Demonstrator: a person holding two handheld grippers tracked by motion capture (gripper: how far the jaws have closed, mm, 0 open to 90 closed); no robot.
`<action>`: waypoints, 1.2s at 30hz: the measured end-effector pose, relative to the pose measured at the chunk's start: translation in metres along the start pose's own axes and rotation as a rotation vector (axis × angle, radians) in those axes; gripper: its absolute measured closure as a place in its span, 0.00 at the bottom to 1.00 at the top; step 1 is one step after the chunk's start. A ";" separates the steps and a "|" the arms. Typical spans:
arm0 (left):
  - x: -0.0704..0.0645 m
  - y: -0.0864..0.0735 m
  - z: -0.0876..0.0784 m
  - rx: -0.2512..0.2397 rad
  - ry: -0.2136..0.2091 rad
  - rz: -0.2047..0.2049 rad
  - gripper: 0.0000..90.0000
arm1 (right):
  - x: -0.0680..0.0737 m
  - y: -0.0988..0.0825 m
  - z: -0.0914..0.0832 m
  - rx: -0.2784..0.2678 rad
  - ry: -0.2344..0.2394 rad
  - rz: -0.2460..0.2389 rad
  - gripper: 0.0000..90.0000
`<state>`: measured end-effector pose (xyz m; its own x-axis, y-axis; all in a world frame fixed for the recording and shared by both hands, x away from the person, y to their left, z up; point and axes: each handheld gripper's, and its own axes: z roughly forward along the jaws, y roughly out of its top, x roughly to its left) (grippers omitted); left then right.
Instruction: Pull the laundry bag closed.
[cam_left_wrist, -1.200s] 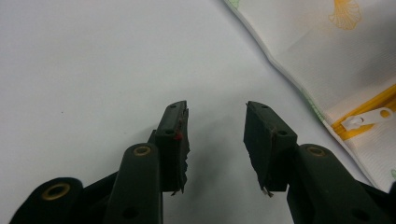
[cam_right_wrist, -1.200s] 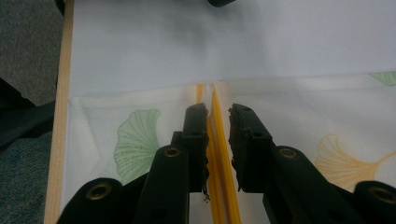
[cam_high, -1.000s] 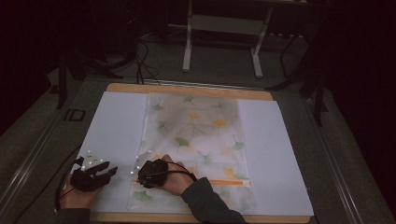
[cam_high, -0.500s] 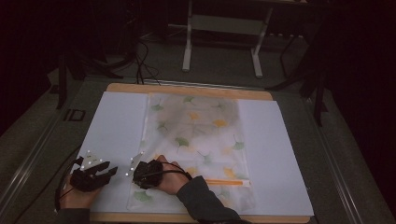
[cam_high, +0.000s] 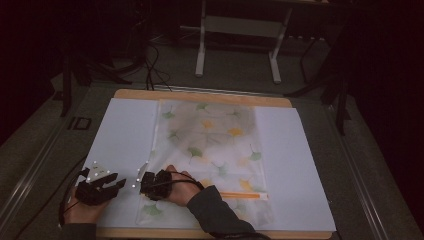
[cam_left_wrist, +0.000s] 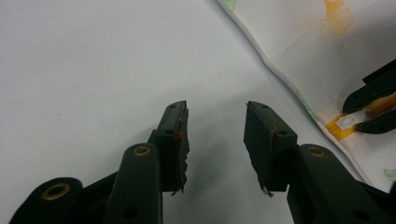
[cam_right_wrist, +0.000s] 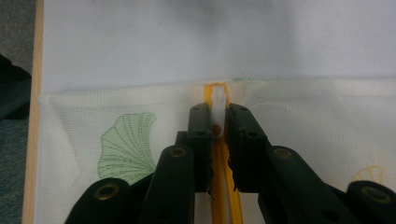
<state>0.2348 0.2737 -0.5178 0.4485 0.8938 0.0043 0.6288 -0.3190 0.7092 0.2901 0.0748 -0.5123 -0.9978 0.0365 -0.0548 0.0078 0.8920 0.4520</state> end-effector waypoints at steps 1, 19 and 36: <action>0.000 0.000 0.000 0.000 -0.002 0.000 0.67 | -0.001 0.001 0.000 0.007 0.008 0.008 0.88; -0.004 0.001 0.000 0.009 -0.040 0.008 0.67 | -0.003 0.003 0.000 0.021 0.022 0.015 0.93; -0.016 0.002 -0.004 0.042 -0.109 -0.014 0.67 | 0.001 -0.003 -0.002 -0.006 0.000 0.009 0.93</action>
<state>0.2264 0.2597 -0.5136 0.5045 0.8593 -0.0841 0.6608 -0.3215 0.6782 0.2891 0.0714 -0.5118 -0.9977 0.0444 -0.0510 0.0161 0.8889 0.4579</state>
